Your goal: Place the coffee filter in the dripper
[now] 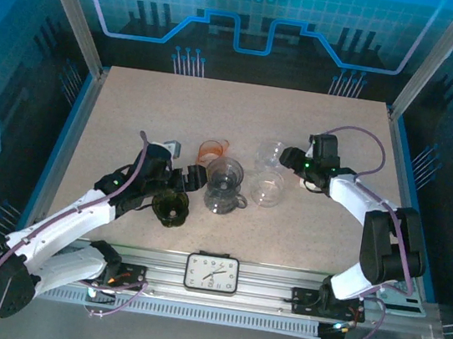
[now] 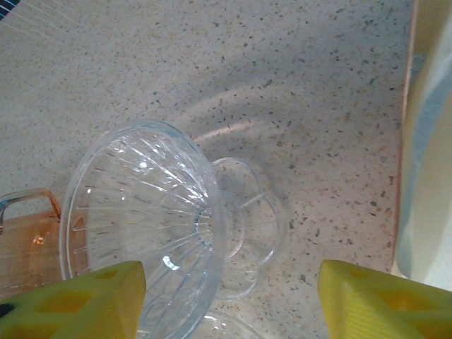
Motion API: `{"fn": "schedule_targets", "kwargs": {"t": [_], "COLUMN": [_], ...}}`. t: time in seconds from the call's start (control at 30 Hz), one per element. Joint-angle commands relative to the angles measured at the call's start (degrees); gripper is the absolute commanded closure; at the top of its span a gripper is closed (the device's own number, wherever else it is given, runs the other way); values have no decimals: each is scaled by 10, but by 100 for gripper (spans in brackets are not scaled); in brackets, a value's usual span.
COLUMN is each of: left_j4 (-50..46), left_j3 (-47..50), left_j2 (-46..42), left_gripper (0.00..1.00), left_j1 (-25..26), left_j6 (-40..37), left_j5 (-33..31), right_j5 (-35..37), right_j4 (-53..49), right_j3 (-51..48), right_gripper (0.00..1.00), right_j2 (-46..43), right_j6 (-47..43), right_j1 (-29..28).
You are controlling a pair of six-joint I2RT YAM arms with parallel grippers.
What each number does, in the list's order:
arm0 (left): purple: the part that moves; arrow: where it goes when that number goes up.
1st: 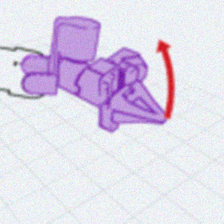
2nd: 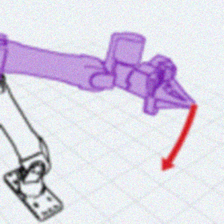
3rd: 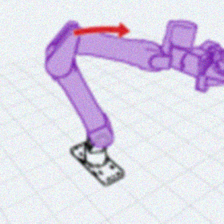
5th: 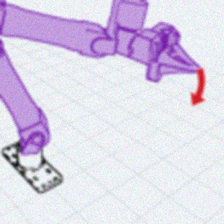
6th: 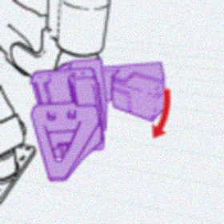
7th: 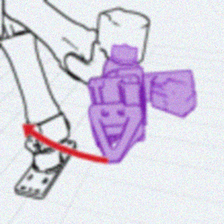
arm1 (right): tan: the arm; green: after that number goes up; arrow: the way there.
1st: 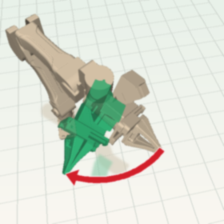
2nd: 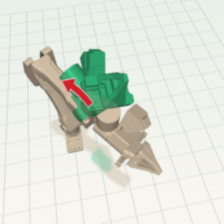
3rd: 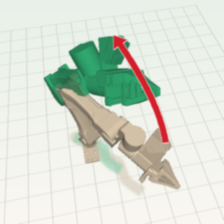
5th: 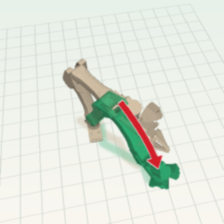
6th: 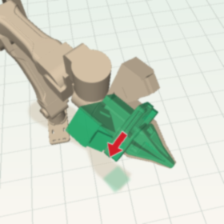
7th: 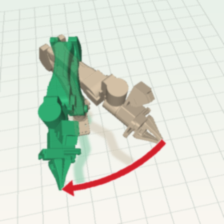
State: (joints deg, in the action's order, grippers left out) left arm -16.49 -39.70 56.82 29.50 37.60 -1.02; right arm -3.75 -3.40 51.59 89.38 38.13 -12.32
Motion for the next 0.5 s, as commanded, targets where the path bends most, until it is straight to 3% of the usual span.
{"fn": "schedule_targets", "kwargs": {"t": [0.0, 0.47], "left_j4": [-12, -10], "left_j3": [1, 4], "left_j2": [-10, -11], "left_gripper": [1, 1], "left_j1": [-4, -4], "left_j6": [3, 6], "left_j5": [-2, -2], "right_j5": [23, 57], "right_j4": [-17, -67], "right_j3": [-3, 2], "right_gripper": [33, 33], "right_j2": [7, -24], "right_j6": [-2, -31], "right_j1": [7, 19]}}
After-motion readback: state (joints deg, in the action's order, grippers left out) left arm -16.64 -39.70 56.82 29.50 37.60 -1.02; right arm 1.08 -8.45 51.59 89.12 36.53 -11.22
